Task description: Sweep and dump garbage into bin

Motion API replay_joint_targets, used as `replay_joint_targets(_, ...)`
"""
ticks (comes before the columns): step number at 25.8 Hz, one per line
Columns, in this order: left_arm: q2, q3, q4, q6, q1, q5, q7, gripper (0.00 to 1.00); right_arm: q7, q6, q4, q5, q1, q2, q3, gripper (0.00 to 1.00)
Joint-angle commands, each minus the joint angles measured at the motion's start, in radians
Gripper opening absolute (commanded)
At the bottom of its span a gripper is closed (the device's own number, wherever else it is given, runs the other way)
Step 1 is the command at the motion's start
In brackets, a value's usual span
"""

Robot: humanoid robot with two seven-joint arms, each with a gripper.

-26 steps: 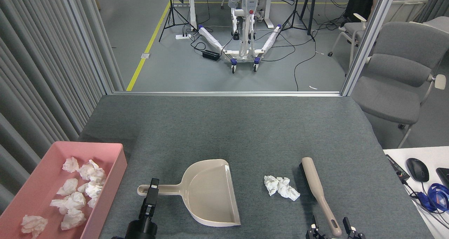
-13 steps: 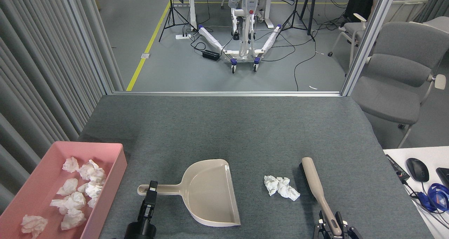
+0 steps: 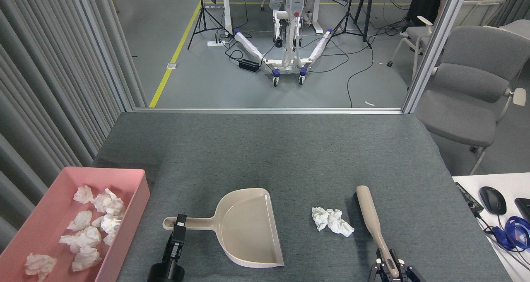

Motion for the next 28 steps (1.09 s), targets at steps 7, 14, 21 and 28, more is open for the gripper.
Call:
replay_joint_targets(7,0.002,0.0,0.004,0.0,-0.001,-0.013,0.015,0.03,0.012,-0.058,-0.023,-0.002,0.071,0.007,0.005,0.0)
replay_joint_targets(14,0.005,0.0,0.004,-0.002,-0.002,-0.013,0.015,0.02,0.018,-0.055,-0.037,-0.002,0.076,0.039,0.109,0.0)
replay_joint_targets(21,0.005,0.0,0.003,-0.003,-0.001,-0.013,0.015,0.02,0.027,0.024,-0.02,0.007,-0.013,0.145,0.305,0.0)
replay_joint_targets(28,0.005,0.0,0.003,-0.014,-0.001,-0.013,0.015,0.02,0.067,0.077,-0.012,-0.002,-0.064,0.231,0.462,0.0)
